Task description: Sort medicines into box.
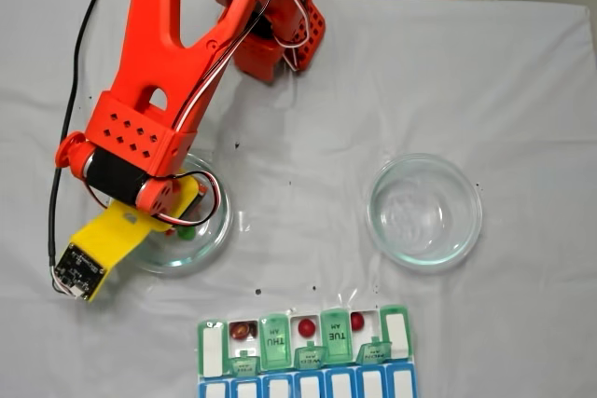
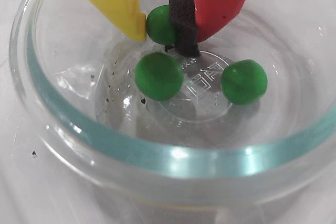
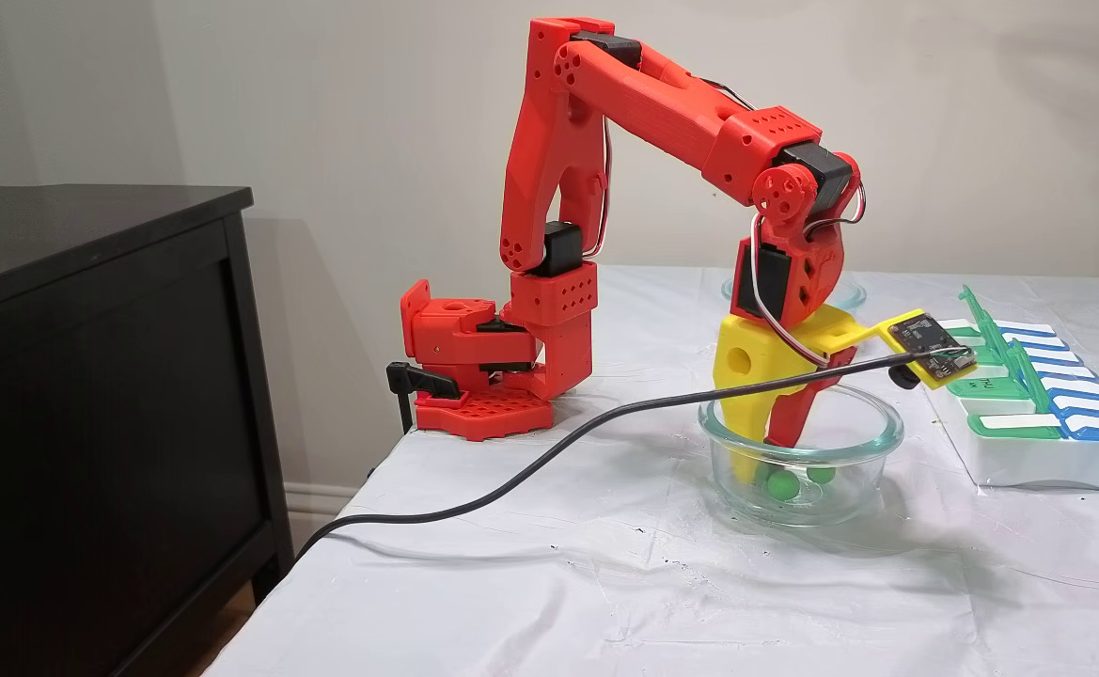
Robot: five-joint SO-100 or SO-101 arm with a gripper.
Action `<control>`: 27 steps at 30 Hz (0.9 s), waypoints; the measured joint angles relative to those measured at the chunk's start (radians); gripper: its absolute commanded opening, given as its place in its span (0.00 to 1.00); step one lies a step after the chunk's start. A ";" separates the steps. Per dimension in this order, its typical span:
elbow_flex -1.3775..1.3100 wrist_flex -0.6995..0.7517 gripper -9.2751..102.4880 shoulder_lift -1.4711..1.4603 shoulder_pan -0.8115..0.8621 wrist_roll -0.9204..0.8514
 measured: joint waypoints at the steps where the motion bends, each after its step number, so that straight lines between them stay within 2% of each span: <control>1: 0.000 0.017 0.08 0.009 -0.008 0.012; 9: 0.000 0.040 0.08 0.305 -0.109 0.219; 14: 0.000 -0.087 0.08 0.483 -0.204 0.472; 18: 0.041 -0.258 0.08 0.546 -0.362 0.715; 23: 0.110 -0.396 0.08 0.512 -0.572 0.992; 27: 0.141 -0.462 0.08 0.454 -0.647 1.115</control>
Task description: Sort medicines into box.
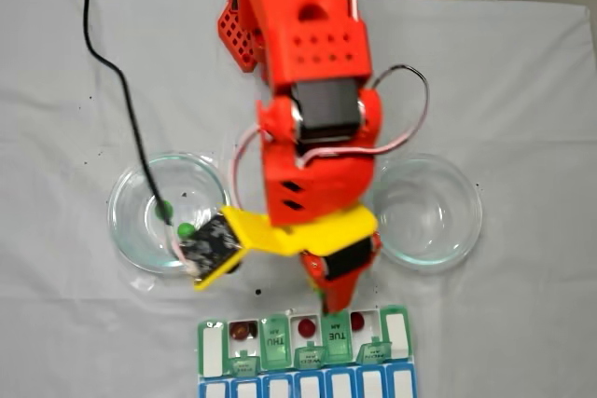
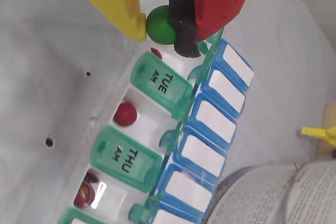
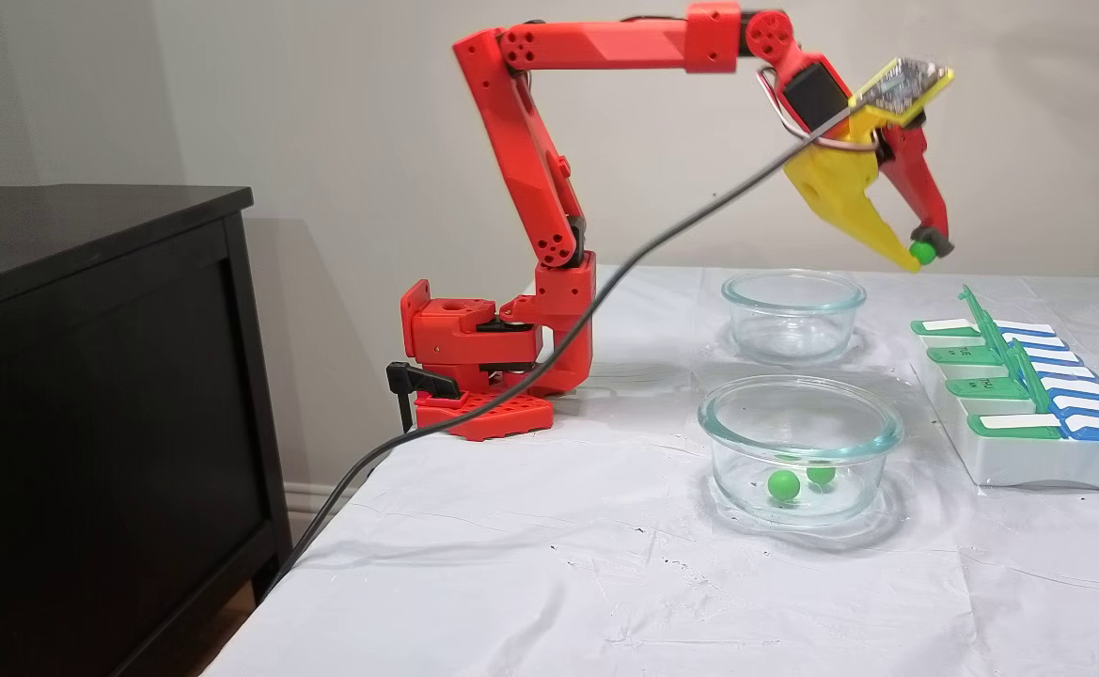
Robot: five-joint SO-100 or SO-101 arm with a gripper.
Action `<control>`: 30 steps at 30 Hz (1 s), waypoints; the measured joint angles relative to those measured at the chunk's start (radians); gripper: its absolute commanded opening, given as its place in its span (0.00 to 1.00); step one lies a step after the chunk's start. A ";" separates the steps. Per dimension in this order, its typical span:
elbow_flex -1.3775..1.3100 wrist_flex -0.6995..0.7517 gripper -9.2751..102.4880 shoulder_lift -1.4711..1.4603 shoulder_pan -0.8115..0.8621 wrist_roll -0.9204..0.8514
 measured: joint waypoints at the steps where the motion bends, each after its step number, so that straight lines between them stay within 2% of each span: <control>1: 0.009 -0.020 0.08 -0.005 -0.021 0.020; 9: 0.040 -0.149 0.08 -0.101 -0.084 0.044; 30: 0.041 -0.354 0.08 -0.253 -0.126 0.083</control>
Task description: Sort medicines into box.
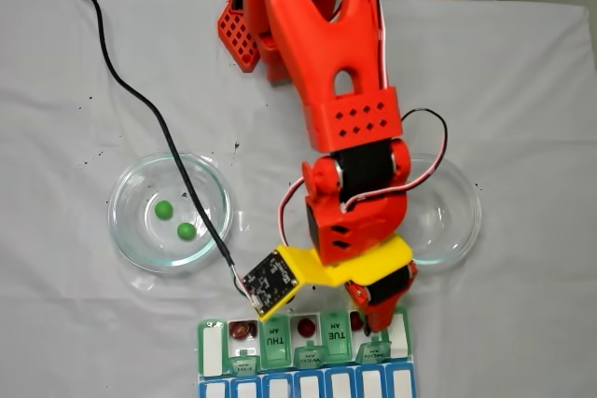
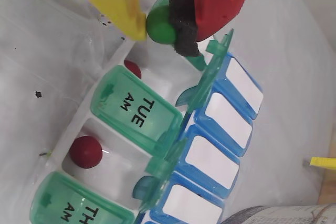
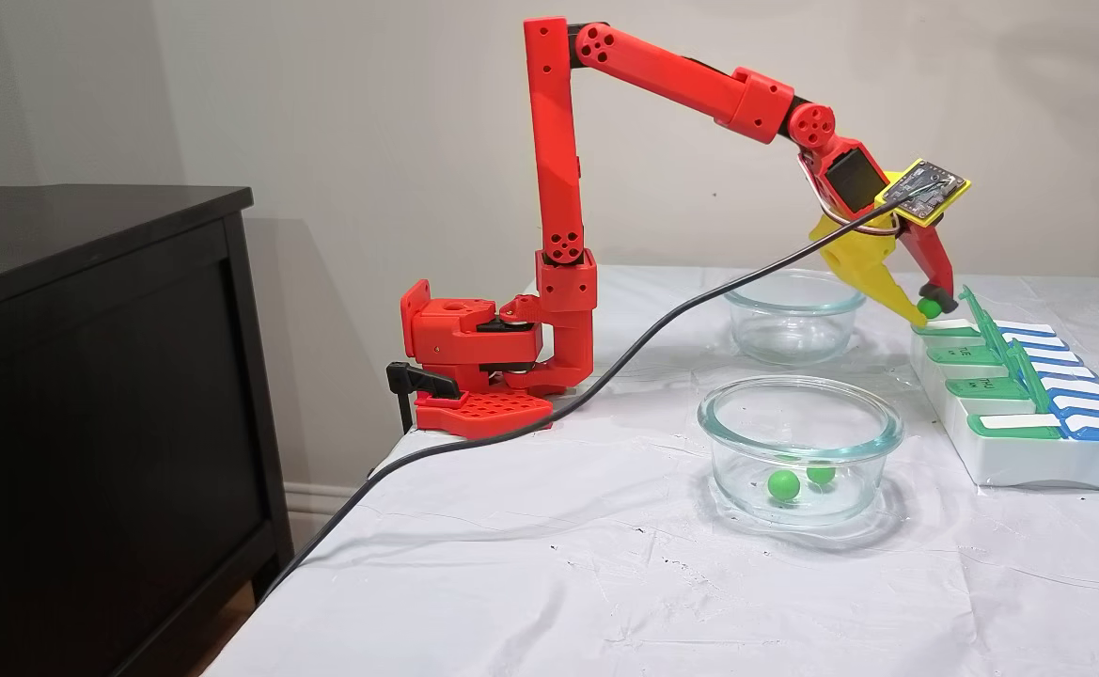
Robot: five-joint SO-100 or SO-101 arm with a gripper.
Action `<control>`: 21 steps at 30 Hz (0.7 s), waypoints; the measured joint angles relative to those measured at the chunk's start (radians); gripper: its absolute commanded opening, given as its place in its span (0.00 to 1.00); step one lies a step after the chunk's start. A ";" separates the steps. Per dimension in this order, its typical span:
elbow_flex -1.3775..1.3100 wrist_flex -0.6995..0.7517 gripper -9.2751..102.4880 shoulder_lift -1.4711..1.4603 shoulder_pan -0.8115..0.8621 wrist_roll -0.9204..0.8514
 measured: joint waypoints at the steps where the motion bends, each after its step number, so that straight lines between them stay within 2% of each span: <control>1: 0.000 -0.017 0.08 -0.008 0.000 0.005; 15: -0.002 -0.098 0.09 -0.101 0.000 0.006; 18: -0.002 -0.107 0.15 -0.101 0.000 -0.005; 21: -0.002 -0.107 0.25 -0.101 0.000 -0.021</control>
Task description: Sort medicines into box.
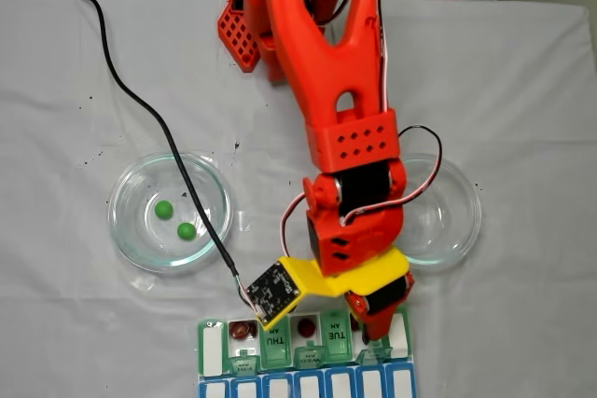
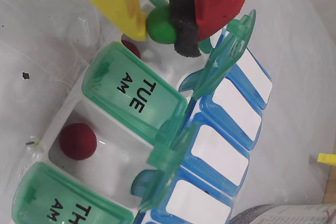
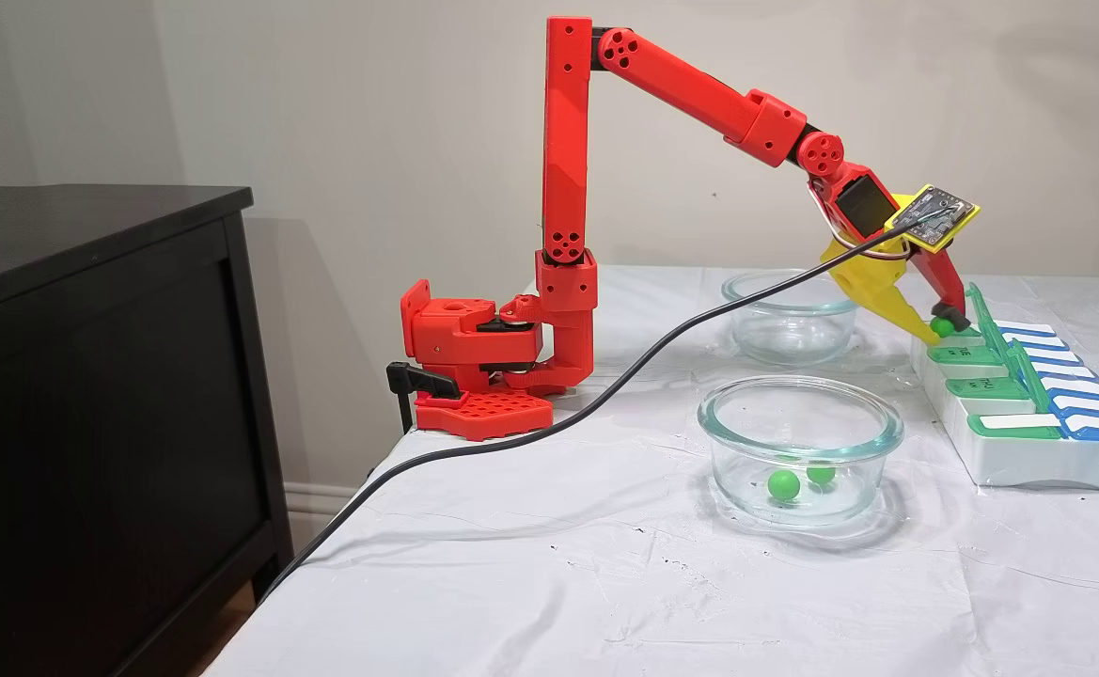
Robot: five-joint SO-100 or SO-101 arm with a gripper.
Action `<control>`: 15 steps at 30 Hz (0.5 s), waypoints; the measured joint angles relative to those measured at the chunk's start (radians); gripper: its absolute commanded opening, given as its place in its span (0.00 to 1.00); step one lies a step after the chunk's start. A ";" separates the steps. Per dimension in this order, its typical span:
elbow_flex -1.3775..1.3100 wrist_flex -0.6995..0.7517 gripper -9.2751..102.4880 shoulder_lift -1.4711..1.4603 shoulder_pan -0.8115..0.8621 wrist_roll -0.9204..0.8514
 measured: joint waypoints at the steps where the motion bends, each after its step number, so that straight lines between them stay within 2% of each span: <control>1: 0.000 0.000 0.27 0.000 0.000 -0.003; 6: 0.000 0.000 0.35 0.000 0.000 -0.005; 12: 0.000 0.012 0.31 0.000 0.000 -0.018; 15: 0.000 0.026 0.25 0.002 0.000 -0.025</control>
